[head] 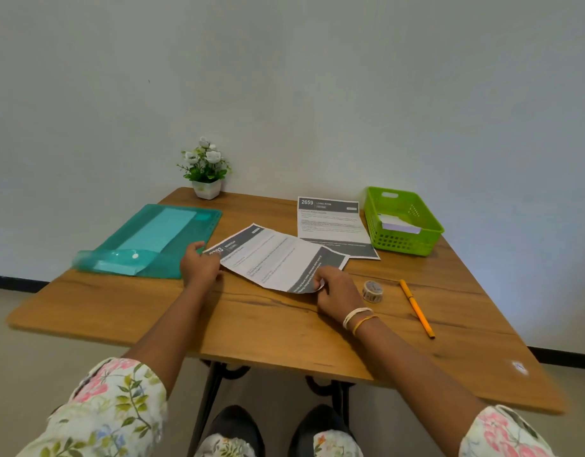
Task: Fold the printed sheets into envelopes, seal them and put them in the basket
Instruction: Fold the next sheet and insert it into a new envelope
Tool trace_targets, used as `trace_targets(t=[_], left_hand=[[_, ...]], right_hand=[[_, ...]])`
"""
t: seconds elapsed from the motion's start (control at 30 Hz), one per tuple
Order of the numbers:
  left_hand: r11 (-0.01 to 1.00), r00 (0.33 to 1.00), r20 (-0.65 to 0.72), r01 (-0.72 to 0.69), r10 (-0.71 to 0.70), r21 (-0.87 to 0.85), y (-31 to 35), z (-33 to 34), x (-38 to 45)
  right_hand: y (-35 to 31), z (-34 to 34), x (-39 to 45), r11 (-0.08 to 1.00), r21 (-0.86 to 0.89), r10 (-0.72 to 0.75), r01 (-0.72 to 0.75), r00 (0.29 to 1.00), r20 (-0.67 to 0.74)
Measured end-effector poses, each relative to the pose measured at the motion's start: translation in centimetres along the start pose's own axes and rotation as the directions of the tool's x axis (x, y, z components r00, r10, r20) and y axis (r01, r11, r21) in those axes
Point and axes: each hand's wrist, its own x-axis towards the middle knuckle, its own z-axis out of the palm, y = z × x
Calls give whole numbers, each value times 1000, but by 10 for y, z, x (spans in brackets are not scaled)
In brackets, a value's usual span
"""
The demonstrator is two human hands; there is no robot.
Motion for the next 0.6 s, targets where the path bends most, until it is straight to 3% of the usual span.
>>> trace_targets(t=[0.2, 0.37, 0.5, 0.6], left_hand=[[995, 999, 13, 38, -40, 95, -2, -17, -8], [981, 994, 109, -18, -3, 193, 1, -22, -18], [929, 960, 277, -136, 38, 344, 4, -22, -29], [900, 948, 317, -170, 38, 402, 2, -23, -32]], right_hand=[[-1, -21, 2, 966, -254, 10, 44, 978, 208], [-10, -32, 16, 889, -457, 204, -24, 915, 349], [-24, -25, 22, 909, -383, 282, -163, 919, 277], [-42, -8, 16, 953, -272, 221, -137, 925, 308]])
